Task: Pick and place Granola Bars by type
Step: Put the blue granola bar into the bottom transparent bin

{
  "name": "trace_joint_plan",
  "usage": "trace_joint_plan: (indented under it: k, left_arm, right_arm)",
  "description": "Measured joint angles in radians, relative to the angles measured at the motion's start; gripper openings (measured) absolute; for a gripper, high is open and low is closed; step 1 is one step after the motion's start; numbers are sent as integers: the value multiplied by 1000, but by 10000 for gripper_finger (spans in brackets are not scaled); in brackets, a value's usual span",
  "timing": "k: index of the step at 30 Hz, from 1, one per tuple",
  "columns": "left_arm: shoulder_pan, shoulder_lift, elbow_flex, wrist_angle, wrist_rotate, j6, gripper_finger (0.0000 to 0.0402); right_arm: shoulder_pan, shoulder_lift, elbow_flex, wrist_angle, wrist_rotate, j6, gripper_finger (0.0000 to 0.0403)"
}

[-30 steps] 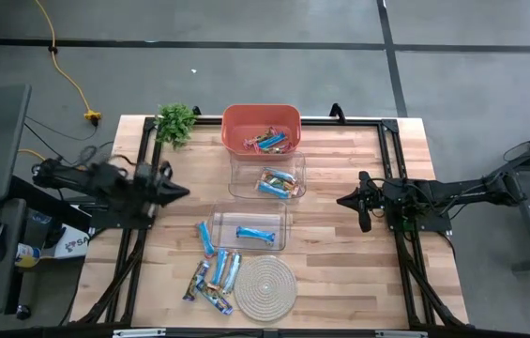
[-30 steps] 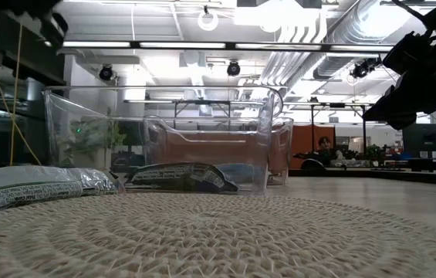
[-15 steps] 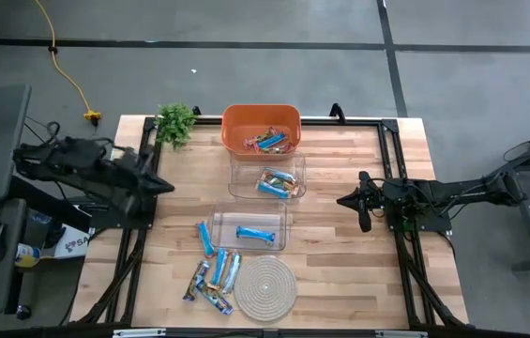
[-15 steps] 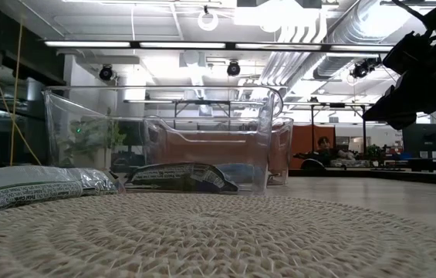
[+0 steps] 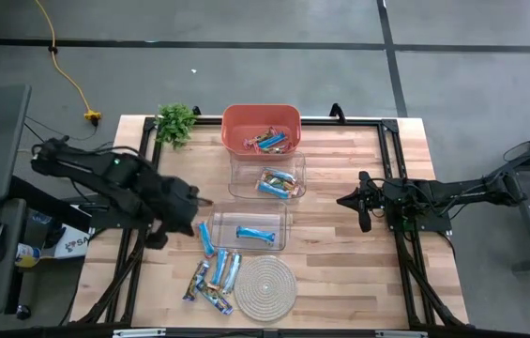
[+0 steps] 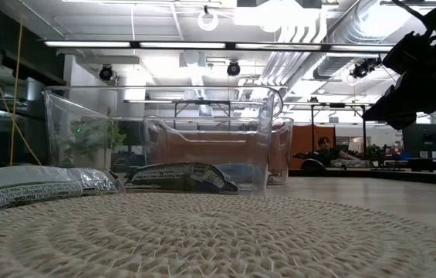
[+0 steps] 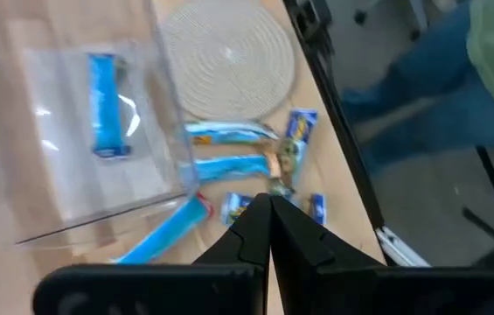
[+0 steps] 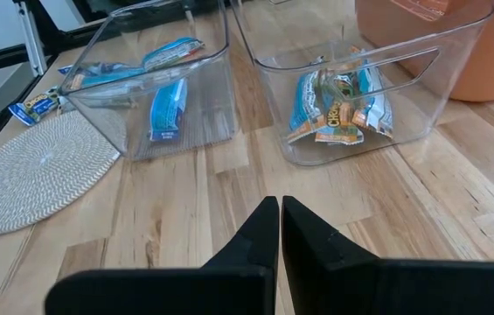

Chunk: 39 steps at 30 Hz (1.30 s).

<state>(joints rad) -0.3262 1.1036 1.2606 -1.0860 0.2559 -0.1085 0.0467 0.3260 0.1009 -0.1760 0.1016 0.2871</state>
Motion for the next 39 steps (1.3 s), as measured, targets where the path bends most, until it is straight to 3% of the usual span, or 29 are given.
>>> trace_joint_plan:
  k: [4,13,18,28,35,39]
  left_arm:
    - [-106,56,1,43,-41,-10,7]
    - [-412,173,2,140,-306,-141,7]
    - [-515,275,2,247,-406,-161,7]
    - [-525,489,2,314,-369,-157,7]
    - [-514,535,2,357,-359,-43,11]
    - [-476,540,2,401,-327,-27,43]
  right_arm:
    - [0,0,0,0,0,0,0]
    - [0,0,0,0,0,0,0]
    - [0,0,0,0,0,0,0]
    - [0,0,0,0,0,0,0]
    - [0,0,0,0,0,0,0]
    - [0,0,0,0,0,0,0]
